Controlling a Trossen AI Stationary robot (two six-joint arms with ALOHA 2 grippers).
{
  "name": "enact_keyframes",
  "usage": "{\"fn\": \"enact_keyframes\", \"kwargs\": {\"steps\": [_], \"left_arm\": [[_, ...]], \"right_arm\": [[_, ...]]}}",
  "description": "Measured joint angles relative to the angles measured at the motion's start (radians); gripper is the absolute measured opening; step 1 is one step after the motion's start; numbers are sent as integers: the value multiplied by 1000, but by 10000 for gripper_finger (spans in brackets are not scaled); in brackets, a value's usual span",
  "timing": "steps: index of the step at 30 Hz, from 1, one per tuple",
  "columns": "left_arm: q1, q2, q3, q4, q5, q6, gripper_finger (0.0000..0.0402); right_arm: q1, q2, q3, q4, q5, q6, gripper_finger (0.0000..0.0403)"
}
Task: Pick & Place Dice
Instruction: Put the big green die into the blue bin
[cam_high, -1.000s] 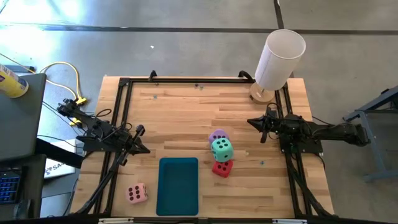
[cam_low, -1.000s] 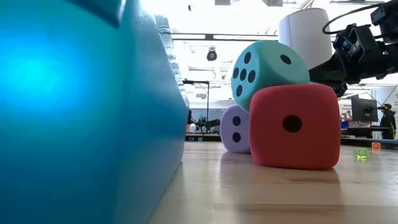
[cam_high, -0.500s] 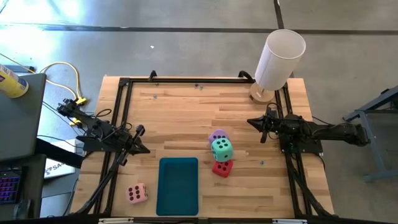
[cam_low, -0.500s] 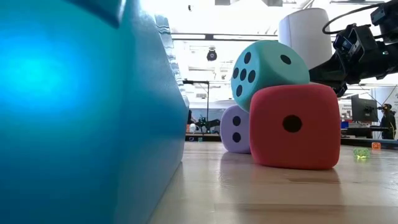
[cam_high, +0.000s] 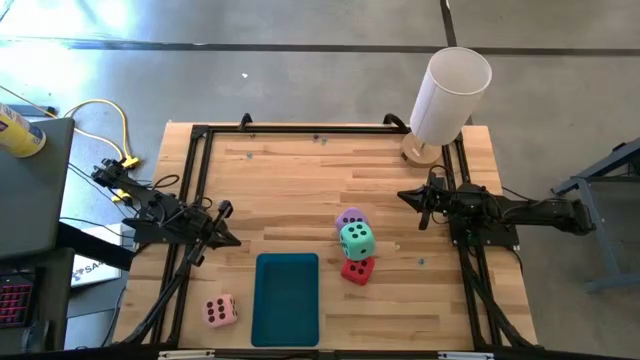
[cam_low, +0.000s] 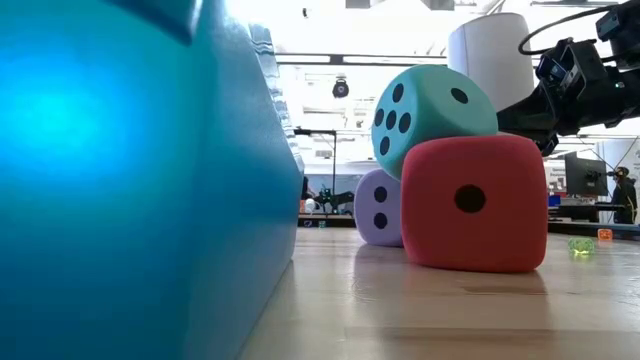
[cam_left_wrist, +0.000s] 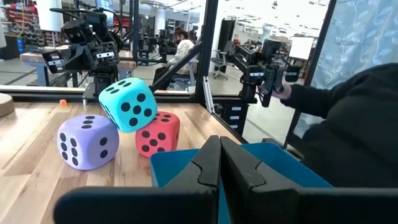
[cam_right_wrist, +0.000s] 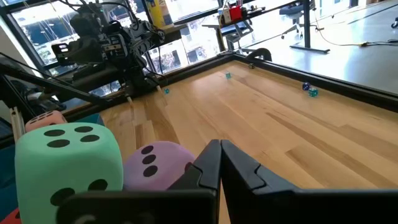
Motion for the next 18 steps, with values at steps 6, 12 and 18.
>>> {"fn": "enact_keyframes", "kwargs": {"steps": [6,12,18], "left_arm": [[0,0,0,7,0,0,0],[0,0,0,7,0,-1,0],[0,0,0,7,0,-3,0]], "right_arm": [[0,0,0,10,0,0,2],[0,0,0,23,0,0,2],[0,0,0,61,8,0,2]]}}
